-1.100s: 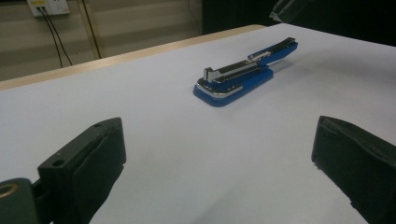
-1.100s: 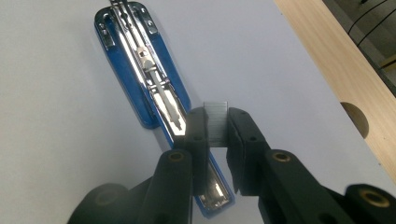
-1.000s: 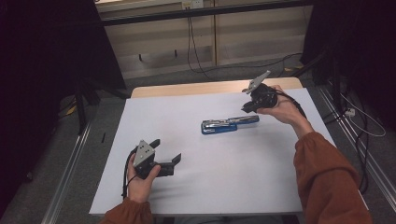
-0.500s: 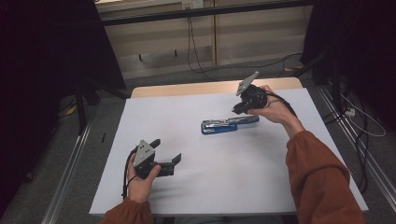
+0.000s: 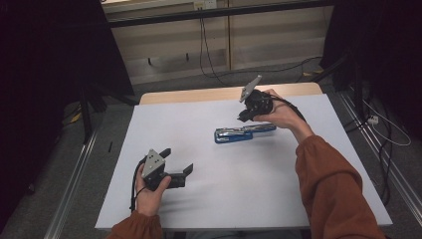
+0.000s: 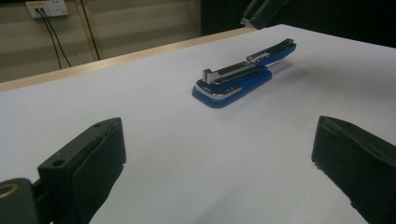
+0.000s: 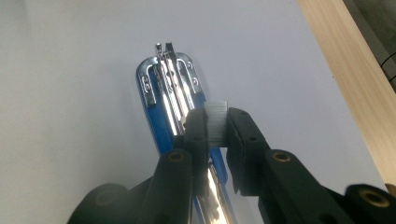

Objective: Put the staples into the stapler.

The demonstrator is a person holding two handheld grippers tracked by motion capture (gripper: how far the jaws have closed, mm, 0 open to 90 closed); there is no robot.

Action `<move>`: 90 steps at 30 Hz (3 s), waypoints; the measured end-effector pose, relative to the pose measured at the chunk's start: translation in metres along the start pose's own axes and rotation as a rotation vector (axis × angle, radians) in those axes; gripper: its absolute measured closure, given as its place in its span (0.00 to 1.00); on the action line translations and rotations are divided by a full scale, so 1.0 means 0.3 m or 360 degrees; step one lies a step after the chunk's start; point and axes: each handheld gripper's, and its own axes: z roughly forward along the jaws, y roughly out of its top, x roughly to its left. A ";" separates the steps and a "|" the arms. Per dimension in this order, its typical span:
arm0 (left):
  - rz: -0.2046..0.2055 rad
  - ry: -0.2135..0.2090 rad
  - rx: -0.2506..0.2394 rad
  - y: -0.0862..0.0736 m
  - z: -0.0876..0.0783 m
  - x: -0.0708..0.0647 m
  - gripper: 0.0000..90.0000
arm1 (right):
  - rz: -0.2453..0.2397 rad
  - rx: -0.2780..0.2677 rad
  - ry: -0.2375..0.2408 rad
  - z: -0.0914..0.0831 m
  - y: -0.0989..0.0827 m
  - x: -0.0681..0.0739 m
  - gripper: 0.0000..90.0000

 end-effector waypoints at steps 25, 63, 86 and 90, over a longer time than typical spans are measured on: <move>0.0008 -0.0014 0.0012 -0.001 0.000 0.000 0.03 | -0.0138 0.0056 0.0131 0.122 0.121 0.022 0.88; 0.0008 -0.0011 0.0005 -0.001 -0.001 -0.001 0.03 | -0.0195 0.0155 0.0235 0.208 0.109 0.035 0.88; 0.0005 -0.0011 0.0004 -0.001 -0.002 -0.001 0.03 | -0.0274 0.0164 0.0230 0.216 0.124 0.043 0.88; 0.0006 -0.0011 0.0005 -0.001 -0.003 0.000 0.03 | -0.0286 0.0180 0.0236 0.221 0.127 0.044 0.88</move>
